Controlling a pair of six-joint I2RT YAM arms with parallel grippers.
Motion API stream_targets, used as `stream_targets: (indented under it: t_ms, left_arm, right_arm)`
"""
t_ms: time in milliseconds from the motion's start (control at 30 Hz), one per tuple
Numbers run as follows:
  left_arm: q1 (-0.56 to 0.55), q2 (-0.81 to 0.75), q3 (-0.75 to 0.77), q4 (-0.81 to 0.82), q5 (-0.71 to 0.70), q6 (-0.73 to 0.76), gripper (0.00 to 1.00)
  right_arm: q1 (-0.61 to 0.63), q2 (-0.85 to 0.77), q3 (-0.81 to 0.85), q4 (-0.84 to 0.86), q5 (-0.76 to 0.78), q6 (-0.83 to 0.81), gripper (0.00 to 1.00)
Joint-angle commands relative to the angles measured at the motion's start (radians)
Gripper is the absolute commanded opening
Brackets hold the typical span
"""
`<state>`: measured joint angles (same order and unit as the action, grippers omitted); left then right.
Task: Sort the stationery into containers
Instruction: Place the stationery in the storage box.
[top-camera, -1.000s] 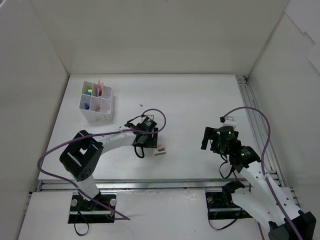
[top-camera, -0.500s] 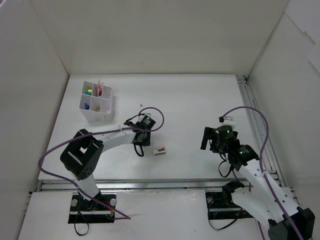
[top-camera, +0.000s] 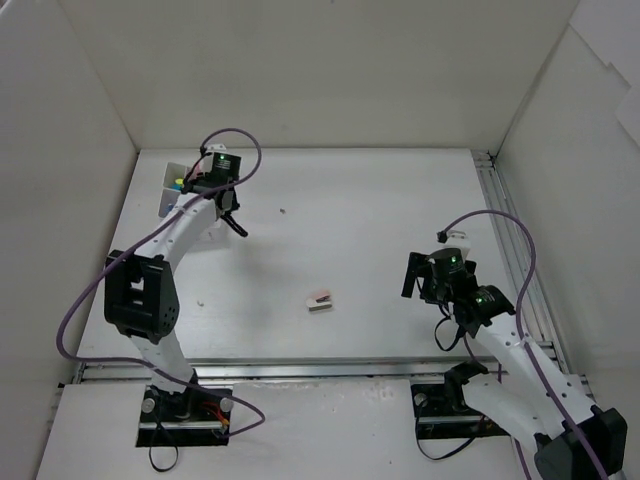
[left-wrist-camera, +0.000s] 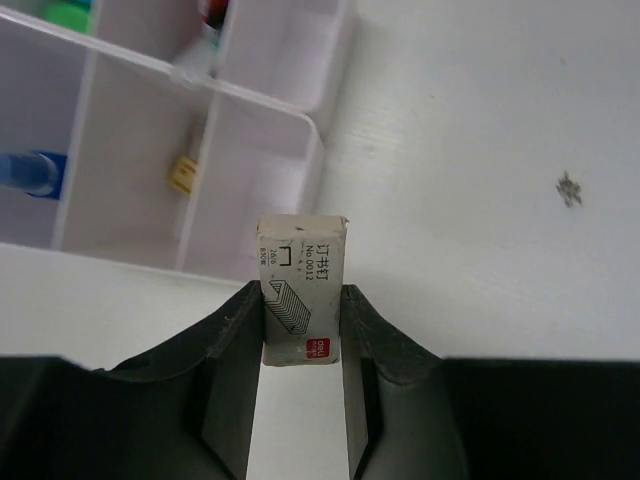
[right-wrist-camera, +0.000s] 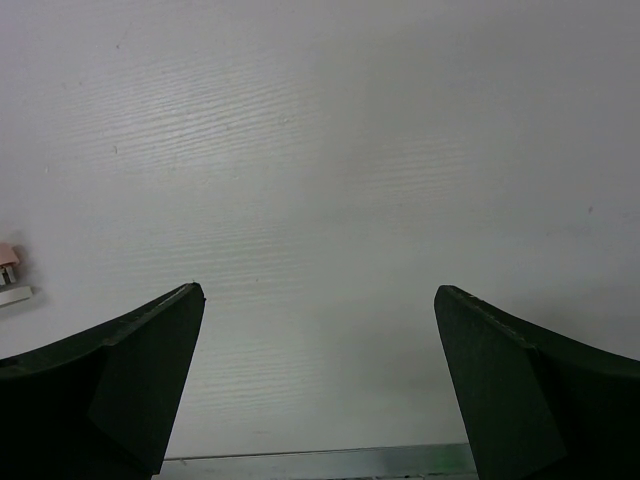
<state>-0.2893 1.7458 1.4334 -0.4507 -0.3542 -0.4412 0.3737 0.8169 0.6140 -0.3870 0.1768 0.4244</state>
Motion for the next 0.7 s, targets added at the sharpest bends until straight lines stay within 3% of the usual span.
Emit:
stream_targets:
  t_ms: [0, 133, 200, 433, 567, 667]
  left_arm:
    - [0.076, 0.038, 0.135, -0.049, -0.084, 0.087, 0.05]
    - [0.111, 0.121, 0.229, -0.088, -0.106, 0.128, 0.06]
    - [0.111, 0.133, 0.248, -0.086, -0.104, 0.16, 0.13]
    - [0.121, 0.153, 0.216, -0.051, -0.089, 0.17, 0.22]
    - [0.139, 0.172, 0.237, -0.088, -0.069, 0.147, 0.33]
    - [0.139, 0.13, 0.194, -0.056, -0.028, 0.151, 0.54]
  right_arm:
    - [-0.006, 0.044, 0.058, 0.02, 0.043, -0.009, 0.98]
    - [-0.009, 0.086, 0.073, 0.02, 0.052, -0.013, 0.98]
    - [-0.007, 0.099, 0.078, 0.02, 0.064, -0.018, 0.98]
    - [-0.009, 0.114, 0.079, 0.02, 0.072, -0.013, 0.98]
    - [-0.009, 0.099, 0.076, 0.02, 0.064, -0.015, 0.98]
    - [-0.01, 0.085, 0.079, 0.02, 0.064, -0.018, 0.98]
